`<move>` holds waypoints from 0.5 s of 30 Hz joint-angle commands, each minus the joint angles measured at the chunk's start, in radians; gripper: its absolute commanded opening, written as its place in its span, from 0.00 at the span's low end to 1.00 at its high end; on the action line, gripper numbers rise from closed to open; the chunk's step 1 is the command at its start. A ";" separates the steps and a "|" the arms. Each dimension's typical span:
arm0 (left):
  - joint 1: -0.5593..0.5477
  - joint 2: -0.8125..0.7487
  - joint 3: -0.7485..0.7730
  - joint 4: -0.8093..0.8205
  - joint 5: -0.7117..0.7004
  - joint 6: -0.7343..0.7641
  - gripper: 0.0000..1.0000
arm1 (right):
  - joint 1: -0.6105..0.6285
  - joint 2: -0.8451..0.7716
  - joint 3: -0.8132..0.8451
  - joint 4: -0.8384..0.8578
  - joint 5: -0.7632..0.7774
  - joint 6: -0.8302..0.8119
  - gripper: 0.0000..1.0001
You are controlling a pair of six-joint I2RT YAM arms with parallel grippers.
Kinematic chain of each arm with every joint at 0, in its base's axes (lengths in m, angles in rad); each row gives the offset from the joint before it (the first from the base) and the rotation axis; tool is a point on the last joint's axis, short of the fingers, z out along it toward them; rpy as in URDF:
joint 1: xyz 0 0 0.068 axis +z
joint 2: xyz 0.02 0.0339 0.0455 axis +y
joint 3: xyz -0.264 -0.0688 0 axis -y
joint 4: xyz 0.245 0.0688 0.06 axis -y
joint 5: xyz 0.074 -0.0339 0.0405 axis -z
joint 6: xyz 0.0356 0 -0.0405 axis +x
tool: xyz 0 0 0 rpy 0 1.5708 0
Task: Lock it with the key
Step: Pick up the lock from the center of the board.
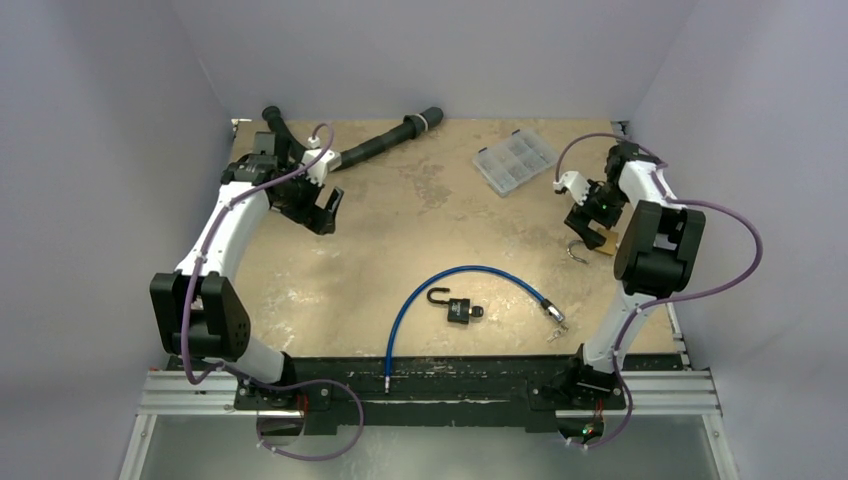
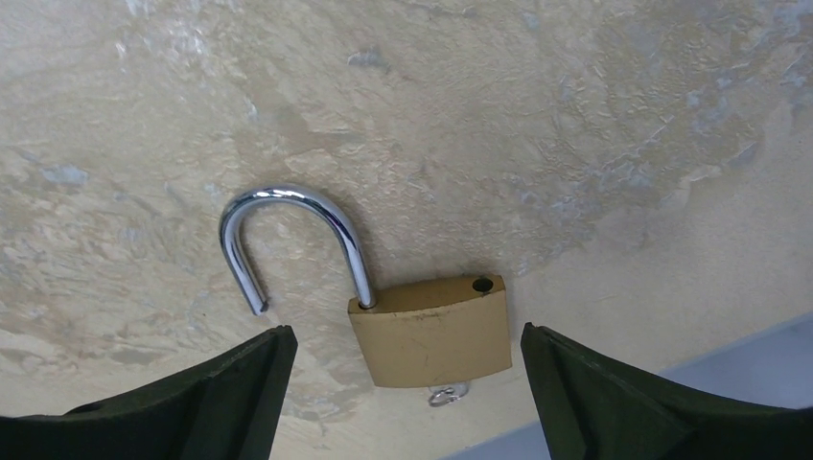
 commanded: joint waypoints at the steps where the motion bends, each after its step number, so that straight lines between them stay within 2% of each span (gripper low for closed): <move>1: -0.022 0.008 0.043 -0.026 0.037 0.050 1.00 | -0.013 0.003 0.032 -0.005 0.057 -0.126 0.99; 8: -0.053 0.016 0.044 -0.023 0.016 0.051 1.00 | -0.030 0.069 0.063 0.010 0.099 -0.168 0.99; 15: -0.072 0.022 0.041 -0.024 -0.013 0.057 1.00 | -0.032 0.117 0.075 -0.034 0.079 -0.202 0.97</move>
